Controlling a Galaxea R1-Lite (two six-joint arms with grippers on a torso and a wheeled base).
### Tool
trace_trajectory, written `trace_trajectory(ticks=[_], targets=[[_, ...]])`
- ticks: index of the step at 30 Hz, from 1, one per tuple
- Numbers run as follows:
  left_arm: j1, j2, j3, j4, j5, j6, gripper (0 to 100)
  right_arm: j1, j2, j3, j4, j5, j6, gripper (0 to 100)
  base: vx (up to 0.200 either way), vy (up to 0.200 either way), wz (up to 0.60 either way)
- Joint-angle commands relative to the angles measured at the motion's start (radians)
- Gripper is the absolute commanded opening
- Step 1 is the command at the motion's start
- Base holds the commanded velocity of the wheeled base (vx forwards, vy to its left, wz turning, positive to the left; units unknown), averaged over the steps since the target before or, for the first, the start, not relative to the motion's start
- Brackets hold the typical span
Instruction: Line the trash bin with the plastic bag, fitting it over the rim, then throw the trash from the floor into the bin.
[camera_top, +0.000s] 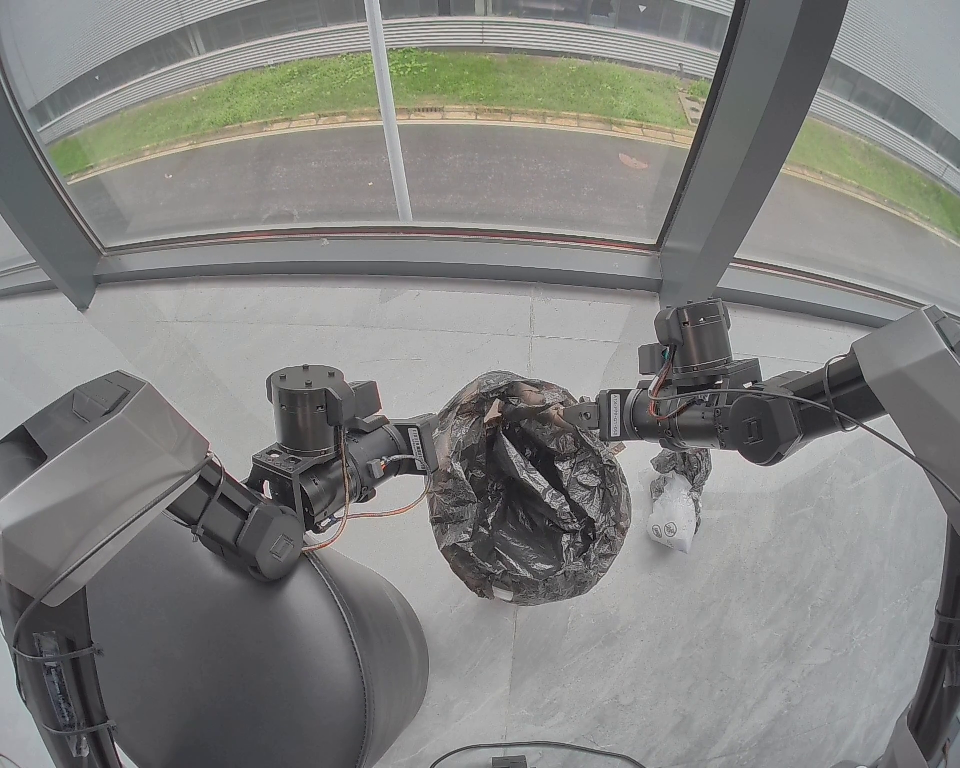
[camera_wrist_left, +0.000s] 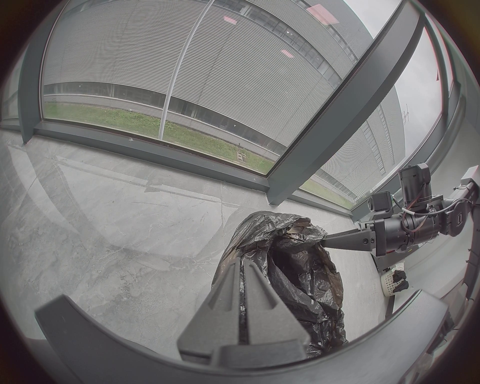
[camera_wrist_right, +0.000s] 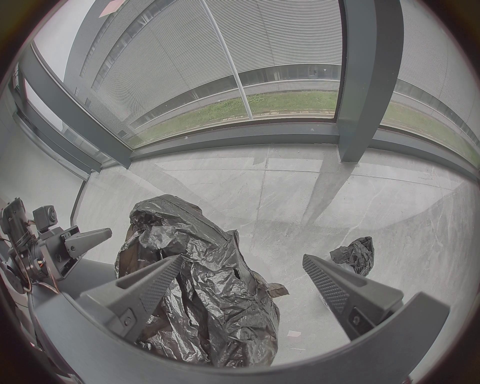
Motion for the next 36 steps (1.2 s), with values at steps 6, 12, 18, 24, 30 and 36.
trace_trajectory(ticks=[6, 12, 18, 24, 30, 36], targets=[[0.015, 0.131, 0.004, -0.003, 0.001, -0.001, 0, -0.025, 0.028, -0.010, -0.002, 0.000, 0.001, 100, 0.000, 0.000, 0.00], [0.008, 0.107, 0.034, -0.014, 0.001, -0.007, 0, -0.056, 0.108, -0.049, -0.074, -0.008, 0.016, 100, 0.000, 0.000, 0.00], [-0.026, 0.056, 0.089, -0.041, -0.001, -0.009, 0, -0.070, 0.169, -0.109, -0.086, -0.046, 0.087, 100, 0.000, 0.000, 0.00], [-0.049, 0.035, 0.123, -0.060, -0.001, -0.010, 0, -0.070, 0.197, -0.135, -0.089, -0.051, 0.108, 100, 0.000, 0.000, 0.00], [-0.058, 0.035, 0.150, -0.089, -0.002, -0.010, 0, -0.070, 0.252, -0.179, -0.088, -0.058, 0.148, 100, 0.000, 0.000, 0.00], [-0.058, 0.039, 0.156, -0.100, -0.002, -0.012, 0, -0.070, 0.264, -0.176, -0.084, -0.058, 0.148, 100, 0.000, 0.000, 0.00]])
